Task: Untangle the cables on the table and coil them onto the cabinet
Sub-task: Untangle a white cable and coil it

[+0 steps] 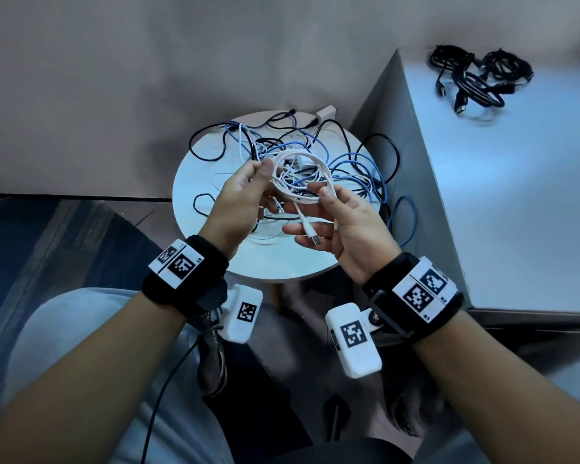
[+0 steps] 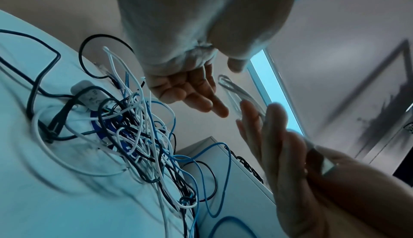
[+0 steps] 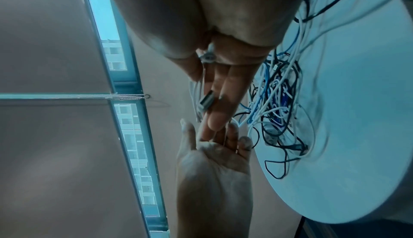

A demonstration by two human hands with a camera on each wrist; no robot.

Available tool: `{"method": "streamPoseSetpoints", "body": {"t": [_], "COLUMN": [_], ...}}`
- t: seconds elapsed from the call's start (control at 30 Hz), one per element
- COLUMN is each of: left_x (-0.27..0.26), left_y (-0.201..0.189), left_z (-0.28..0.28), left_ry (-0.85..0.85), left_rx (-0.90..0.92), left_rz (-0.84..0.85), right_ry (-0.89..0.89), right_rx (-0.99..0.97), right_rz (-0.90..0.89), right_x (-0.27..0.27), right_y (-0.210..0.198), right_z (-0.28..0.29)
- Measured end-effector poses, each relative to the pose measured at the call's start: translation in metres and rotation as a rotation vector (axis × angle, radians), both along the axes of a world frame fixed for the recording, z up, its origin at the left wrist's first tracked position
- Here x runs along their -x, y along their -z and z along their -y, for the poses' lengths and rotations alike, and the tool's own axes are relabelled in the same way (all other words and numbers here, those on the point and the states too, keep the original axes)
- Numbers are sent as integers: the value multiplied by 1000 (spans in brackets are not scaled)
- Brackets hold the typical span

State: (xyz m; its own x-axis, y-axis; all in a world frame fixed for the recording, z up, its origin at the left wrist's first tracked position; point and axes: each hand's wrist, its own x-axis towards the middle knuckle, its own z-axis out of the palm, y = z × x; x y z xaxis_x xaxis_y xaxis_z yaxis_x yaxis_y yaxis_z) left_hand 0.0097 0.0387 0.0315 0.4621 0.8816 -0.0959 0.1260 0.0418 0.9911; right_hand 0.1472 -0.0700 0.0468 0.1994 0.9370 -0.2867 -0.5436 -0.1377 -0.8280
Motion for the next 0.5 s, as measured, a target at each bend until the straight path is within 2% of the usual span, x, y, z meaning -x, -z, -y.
{"method": "streamPoseSetpoints", "body": {"t": [0.07,0.13,0.2,0.3,0.37,0.5], "left_x": [-2,-3,-5,-7,-9,-14], "left_y": [0,5,12,22,28,40], "left_z": [0,2,8,28,44,67], "left_ry": [4,47,150,404,556,795], "left_rx": [76,72,-56,-357,-512,-602], "left_rz": [10,-31,-117,-352,-447,-545], "right_ry": [22,43,77,137,171,276], "right_rx": [-16,-38,-66,-115,-134,-123], "right_rz": [46,90,122,169,216,291], "right_x": [-4,-10,-19,-41,-62,-119], "right_y": [-6,-16,-29,-52,-70,-100], "right_z": [-1,-1,0,6,11,23]}}
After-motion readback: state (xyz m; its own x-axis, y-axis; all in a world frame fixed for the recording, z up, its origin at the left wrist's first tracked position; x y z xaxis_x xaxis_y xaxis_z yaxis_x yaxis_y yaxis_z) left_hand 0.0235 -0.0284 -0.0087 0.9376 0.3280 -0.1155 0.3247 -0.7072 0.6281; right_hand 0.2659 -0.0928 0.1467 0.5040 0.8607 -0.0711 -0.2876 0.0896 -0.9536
